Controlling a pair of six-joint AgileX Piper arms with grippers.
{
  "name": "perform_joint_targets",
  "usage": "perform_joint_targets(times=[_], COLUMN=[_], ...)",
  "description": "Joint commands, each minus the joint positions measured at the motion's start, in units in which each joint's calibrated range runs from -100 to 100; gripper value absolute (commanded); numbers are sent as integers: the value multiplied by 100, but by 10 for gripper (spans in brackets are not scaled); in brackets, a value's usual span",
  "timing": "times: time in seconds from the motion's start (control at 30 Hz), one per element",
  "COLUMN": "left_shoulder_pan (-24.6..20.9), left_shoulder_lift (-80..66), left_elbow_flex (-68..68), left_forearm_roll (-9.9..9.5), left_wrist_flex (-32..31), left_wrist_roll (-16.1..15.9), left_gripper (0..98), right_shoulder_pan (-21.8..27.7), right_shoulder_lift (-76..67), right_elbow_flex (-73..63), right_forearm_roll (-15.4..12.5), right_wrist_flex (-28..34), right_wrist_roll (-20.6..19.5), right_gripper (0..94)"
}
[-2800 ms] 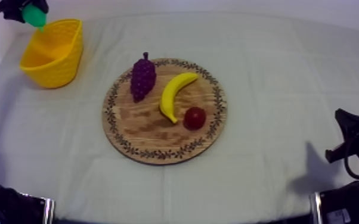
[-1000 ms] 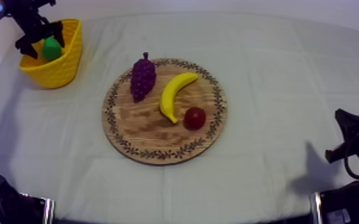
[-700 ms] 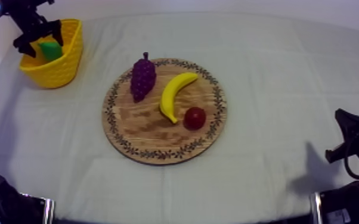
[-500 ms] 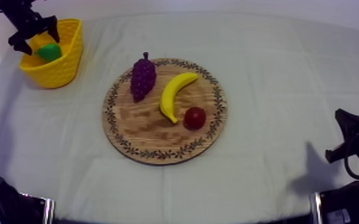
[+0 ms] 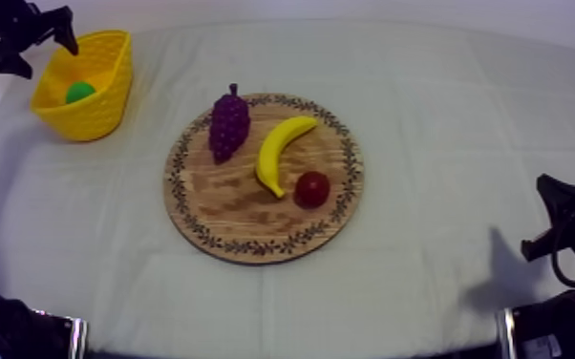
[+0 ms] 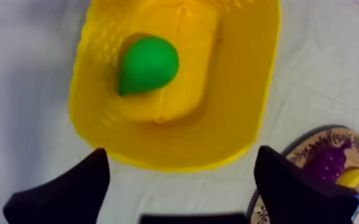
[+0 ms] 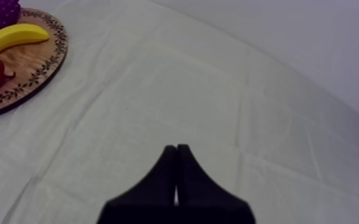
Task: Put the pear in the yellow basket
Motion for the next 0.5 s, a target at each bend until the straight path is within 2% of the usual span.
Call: perform_joint_targets(times=[0.0,0.17,0.47], left_shoulder_pan=[16,85,80], left_shoulder_lift=[-637,-1421,-2744], left_elbow_flex=[344,1008,2377], left_forearm_roll=[-2,23,297], left_wrist_flex=[4,-21,-536], left_wrist_roll=[38,121,33], left_gripper=[837,778,548], right_shoulder_pan=[0,0,0], right_shoulder_lift=[-3,-3,-3], right_elbow_flex=[-2,-2,-2], right_forearm_roll=[-1,-1,-1], right_wrist_flex=[-1,-1,-1], right_wrist_roll=[-1,-1,-1], right_gripper=[2,2,2])
